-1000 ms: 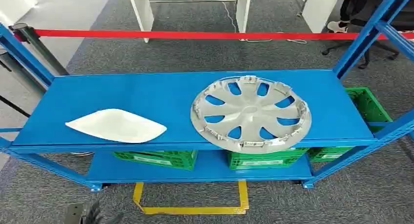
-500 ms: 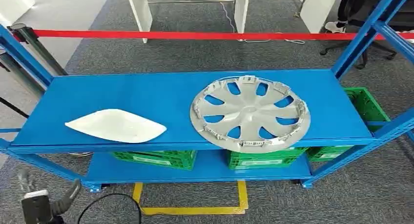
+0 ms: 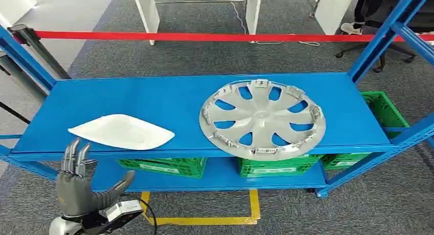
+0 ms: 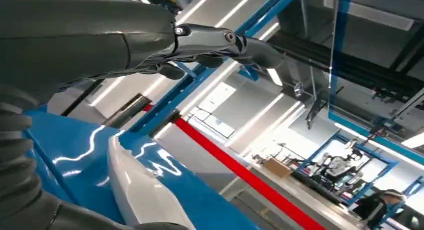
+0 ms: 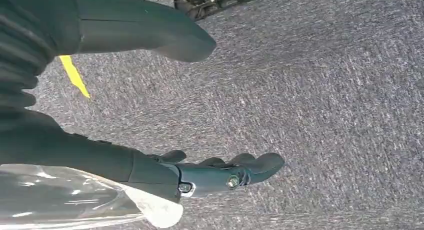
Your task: Take the parts from the cabinet and place them on the table.
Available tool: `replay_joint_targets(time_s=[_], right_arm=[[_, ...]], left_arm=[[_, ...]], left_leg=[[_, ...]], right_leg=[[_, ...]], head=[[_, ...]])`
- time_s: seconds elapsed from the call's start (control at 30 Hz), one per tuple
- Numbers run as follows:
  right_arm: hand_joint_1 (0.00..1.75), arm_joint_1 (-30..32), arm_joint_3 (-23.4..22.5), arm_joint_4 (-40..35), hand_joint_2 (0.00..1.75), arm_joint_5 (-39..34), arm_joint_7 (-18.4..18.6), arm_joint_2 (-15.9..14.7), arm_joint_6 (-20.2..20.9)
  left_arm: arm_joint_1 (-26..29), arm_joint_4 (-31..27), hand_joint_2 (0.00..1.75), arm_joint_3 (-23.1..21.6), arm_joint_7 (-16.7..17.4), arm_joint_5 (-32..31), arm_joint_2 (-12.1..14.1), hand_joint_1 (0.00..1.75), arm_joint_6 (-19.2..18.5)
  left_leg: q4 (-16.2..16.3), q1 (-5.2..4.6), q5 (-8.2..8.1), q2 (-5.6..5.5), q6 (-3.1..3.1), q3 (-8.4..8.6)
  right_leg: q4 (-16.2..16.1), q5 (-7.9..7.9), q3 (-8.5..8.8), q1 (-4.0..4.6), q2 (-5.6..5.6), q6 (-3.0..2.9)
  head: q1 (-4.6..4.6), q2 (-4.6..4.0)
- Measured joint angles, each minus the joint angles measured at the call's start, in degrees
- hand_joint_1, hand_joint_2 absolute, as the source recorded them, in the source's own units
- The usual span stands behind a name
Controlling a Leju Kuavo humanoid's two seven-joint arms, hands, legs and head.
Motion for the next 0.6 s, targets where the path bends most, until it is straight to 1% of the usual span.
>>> replay_joint_targets(time_s=[0.13,0.17,0.2,0.3,0.33,0.43,0.5,0.57,0.6], right_arm=[[0.0,-0.1,-0.2,0.04,1.75,0.16,0.02,0.0,0.02],[0.0,-0.09,-0.29,0.04,1.75,0.51,0.02,0.0,0.13],[0.0,-0.13,-0.46,0.04,1.75,0.92,0.0,0.0,0.44],[0.0,-0.26,-0.59,0.04,1.75,2.23,-0.18,-0.02,1.72],[0.0,-0.3,-0.61,0.04,1.75,2.69,-0.28,-0.04,2.12],[0.0,-0.56,-0.72,0.13,1.75,4.18,-0.65,-0.35,3.48],[0.0,-0.76,-0.85,0.22,1.75,5.07,-0.7,-0.68,4.26],[0.0,-1.04,-0.9,0.37,1.75,6.08,-0.7,-0.98,5.03],[0.0,-1.18,-0.9,0.44,1.75,6.34,-0.68,-1.07,5.2]], left_arm=[[0.06,0.0,1.75,-1.21,0.18,-0.7,0.59,0.0,0.09],[0.05,0.0,1.75,-1.53,1.1,-2.1,0.81,0.0,0.11],[0.04,0.04,1.75,-2.04,2.76,-4.51,1.23,0.0,0.09],[-0.54,0.81,1.75,-4.15,9.84,-11.9,3.67,0.0,-0.11],[-0.96,1.31,1.75,-4.92,12.09,-13.39,4.55,0.0,-0.52],[-2.58,3.56,1.75,-7.74,19.49,-17.59,8.26,0.0,-3.19],[-3.8,4.83,1.75,-9.11,22.37,-19.43,10.53,0.0,-5.08],[-5.15,6.14,1.75,-10.21,24.91,-21.29,12.53,0.0,-7.91],[-5.78,6.62,1.75,-10.6,25.84,-21.92,13.18,0.0,-8.92]], left_leg=[[-0.01,0.0,0.0,0.0,0.0,0.0],[-0.01,0.0,0.0,0.0,0.0,0.01],[-0.01,0.0,0.0,0.0,0.0,0.01],[-0.01,0.0,0.01,0.0,0.0,0.01],[0.0,0.0,0.01,0.0,0.0,0.01],[-0.01,0.0,0.01,0.0,0.0,0.01],[-0.01,0.0,0.01,0.0,0.0,0.01],[0.0,0.0,0.01,0.0,0.0,0.01],[0.0,0.0,0.01,0.01,0.0,0.01]], right_leg=[[0.0,0.0,0.0,0.01,0.0,0.0],[0.0,0.0,0.0,0.01,0.0,0.0],[0.0,0.0,0.0,0.01,0.0,0.0],[0.0,0.0,-0.01,0.01,0.0,0.0],[0.0,0.0,-0.02,0.01,0.0,0.0],[0.0,0.0,-0.01,0.01,0.01,0.0],[0.0,0.0,-0.01,0.01,0.01,0.0],[0.0,0.0,-0.01,0.01,0.01,0.0],[0.0,0.01,-0.01,0.01,0.03,0.0]], head=[[0.0,0.0],[-0.02,0.0],[0.0,0.0],[0.0,0.0],[-0.02,0.0],[0.0,0.0],[0.0,0.0],[0.0,0.0],[-0.02,0.0]])
